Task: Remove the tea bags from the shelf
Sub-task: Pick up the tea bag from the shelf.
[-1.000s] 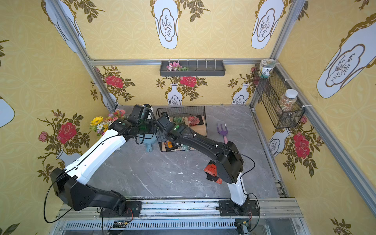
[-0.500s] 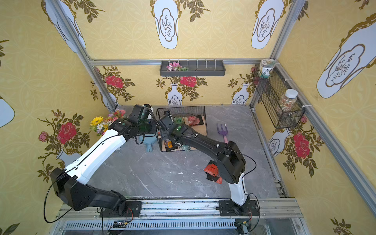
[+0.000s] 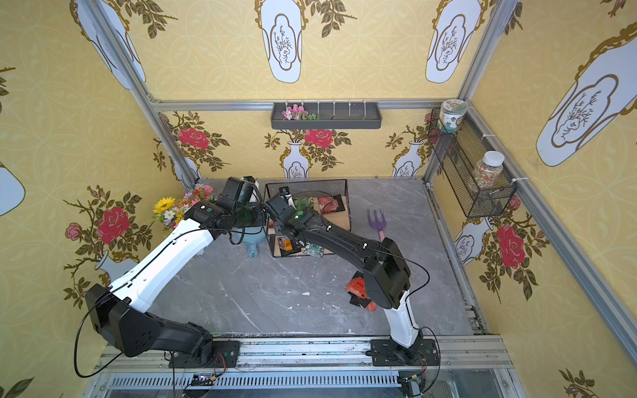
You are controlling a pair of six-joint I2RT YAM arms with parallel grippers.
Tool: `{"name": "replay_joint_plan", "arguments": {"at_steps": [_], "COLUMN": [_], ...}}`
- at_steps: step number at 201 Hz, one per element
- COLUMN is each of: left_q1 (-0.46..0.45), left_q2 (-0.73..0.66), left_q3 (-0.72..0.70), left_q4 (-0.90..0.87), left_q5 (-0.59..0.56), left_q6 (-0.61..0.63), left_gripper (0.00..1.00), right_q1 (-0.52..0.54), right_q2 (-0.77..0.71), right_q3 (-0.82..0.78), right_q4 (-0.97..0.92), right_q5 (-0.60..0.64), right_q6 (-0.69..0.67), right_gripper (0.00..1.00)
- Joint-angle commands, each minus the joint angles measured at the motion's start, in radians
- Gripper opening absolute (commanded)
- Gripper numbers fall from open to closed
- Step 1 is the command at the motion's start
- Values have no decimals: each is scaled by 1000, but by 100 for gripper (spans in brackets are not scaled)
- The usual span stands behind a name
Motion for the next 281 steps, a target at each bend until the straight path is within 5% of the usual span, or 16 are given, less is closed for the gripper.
{"name": "replay_joint_plan", "arguments": {"at_steps": [1, 114, 158, 281], "left_q1": [0, 0, -1, 0], "left_q2": [2, 5, 5, 10], "left_q3": [-2, 9, 9, 9], "left_q4": [-26, -34, -34, -29], "left_q5": [2, 0, 0, 4], "left_q6": [22, 24, 23, 24], "left_gripper": [0, 0, 0, 0], "right_q1": [12, -42, -83, -84], "right_q2": [31, -39, -78, -287], "right_q3": [-22, -36, -28, -39], "right_q4": [-358, -292, -238, -221], "right_q5": [-37, -228, -351, -354], "right_q6": [-19, -30, -26, 21], "right_gripper": [39, 0, 0, 0]}}
